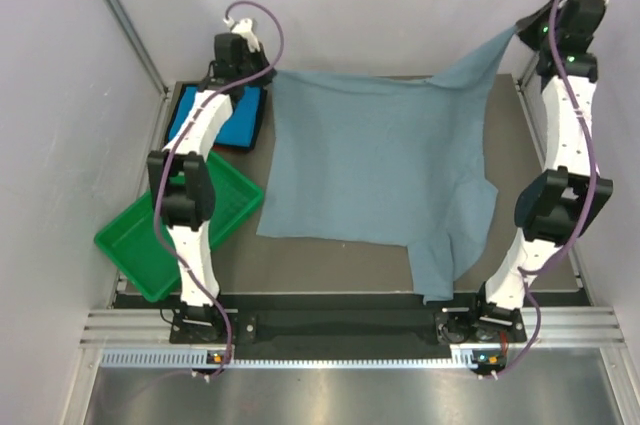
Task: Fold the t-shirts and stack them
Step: Flatten the tshirt out
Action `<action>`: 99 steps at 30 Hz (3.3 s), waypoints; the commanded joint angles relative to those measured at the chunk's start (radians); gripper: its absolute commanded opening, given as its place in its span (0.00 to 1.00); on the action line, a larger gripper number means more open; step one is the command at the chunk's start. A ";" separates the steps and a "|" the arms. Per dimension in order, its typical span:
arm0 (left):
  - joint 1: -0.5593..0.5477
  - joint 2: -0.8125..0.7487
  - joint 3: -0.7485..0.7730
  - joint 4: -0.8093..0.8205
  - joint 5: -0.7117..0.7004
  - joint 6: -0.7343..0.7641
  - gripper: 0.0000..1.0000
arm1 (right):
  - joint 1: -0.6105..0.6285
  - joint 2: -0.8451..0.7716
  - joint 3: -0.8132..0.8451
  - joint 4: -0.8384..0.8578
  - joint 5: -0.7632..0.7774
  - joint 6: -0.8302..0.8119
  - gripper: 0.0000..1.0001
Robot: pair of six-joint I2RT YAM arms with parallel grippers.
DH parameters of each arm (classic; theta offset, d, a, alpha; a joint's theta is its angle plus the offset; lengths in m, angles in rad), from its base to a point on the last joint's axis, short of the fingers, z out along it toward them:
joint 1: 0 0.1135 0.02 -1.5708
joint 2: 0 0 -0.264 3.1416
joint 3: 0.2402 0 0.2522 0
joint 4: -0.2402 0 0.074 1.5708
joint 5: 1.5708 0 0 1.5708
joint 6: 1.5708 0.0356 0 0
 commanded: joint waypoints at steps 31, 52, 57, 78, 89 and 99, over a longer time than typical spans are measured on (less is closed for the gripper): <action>-0.427 -0.762 0.145 -0.155 -0.384 0.108 0.00 | -0.793 -0.633 0.226 -0.163 -0.519 0.473 0.00; -0.427 -1.067 0.078 -0.367 -0.275 0.027 0.00 | -0.786 -0.692 0.345 -0.477 -0.658 0.543 0.00; -0.427 -0.963 0.031 -0.365 -0.272 0.028 0.00 | -0.780 -0.542 0.387 -0.753 -0.621 0.250 0.00; -0.428 -1.105 -0.161 -0.202 -0.002 -0.056 0.00 | -0.807 -0.756 0.384 -0.474 -0.581 0.392 0.00; -0.425 -1.109 -0.327 -0.249 -0.137 -0.066 0.00 | -0.799 -0.745 0.272 -0.267 -0.660 0.544 0.00; -0.310 -0.673 -0.164 -0.154 -0.134 -0.090 0.00 | -0.383 -0.189 0.518 -0.686 -0.141 0.158 0.00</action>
